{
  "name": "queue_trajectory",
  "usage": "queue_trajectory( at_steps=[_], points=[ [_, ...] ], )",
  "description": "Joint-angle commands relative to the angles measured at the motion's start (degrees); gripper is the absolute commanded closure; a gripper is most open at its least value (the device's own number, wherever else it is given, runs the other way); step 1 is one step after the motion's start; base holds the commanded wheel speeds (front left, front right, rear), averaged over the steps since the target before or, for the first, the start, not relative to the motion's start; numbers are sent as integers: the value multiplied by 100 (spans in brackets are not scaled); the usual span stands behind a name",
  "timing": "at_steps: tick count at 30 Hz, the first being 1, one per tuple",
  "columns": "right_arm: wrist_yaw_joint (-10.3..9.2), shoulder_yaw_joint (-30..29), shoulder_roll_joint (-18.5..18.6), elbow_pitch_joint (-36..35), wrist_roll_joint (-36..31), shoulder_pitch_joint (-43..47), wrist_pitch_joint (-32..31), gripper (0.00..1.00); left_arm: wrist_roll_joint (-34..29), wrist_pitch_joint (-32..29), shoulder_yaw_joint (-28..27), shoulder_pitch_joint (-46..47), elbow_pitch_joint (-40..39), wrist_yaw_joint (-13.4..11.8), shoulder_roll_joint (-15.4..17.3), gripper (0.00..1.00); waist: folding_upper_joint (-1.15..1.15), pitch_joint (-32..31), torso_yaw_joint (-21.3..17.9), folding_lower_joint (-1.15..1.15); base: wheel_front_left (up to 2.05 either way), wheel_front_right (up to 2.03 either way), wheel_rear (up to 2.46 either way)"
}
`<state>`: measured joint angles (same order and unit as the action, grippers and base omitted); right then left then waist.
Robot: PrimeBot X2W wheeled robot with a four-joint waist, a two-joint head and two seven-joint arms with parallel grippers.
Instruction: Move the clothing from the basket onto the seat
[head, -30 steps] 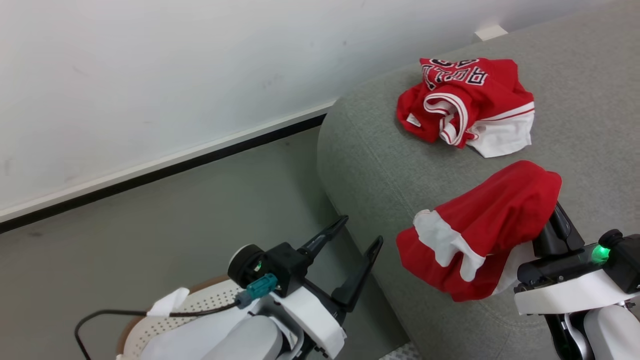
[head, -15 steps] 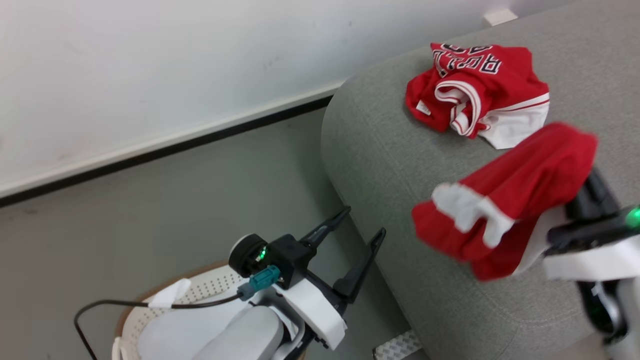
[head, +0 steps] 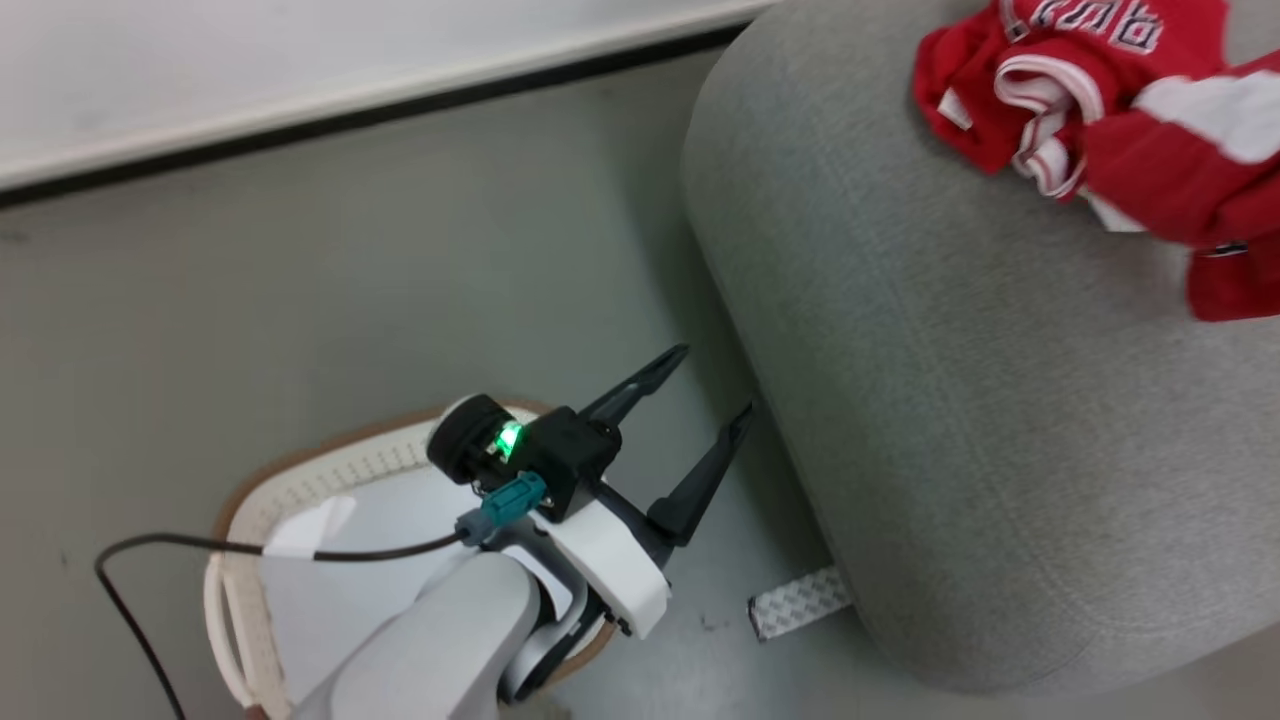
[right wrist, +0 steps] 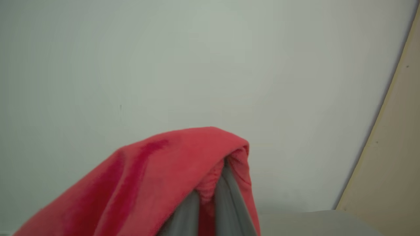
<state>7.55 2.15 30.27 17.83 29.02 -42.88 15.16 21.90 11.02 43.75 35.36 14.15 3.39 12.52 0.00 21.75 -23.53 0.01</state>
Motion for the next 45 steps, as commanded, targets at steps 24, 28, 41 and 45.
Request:
queue_trajectory(
  at_steps=[24,28,41,45],
  points=[
    [-14,1693,743,3325,1388,-1284,-2246,54,-75,-157,42,304,-180,-51,318,0,0,1282,632,-1,0,0,0],
    [-14,2082,872,3214,1837,-1106,-2362,0,27,-79,32,208,-53,-68,284,0,0,1036,581,-1,0,0,0],
    [-13,2947,1455,2450,2592,-549,-3046,0,357,274,-150,-317,304,-217,171,0,0,-319,687,-1,0,0,0],
    [-13,3127,1679,1804,2546,-467,-2685,0,502,342,-360,-545,326,-349,223,0,0,-774,821,-1,0,0,0]
  ],
)
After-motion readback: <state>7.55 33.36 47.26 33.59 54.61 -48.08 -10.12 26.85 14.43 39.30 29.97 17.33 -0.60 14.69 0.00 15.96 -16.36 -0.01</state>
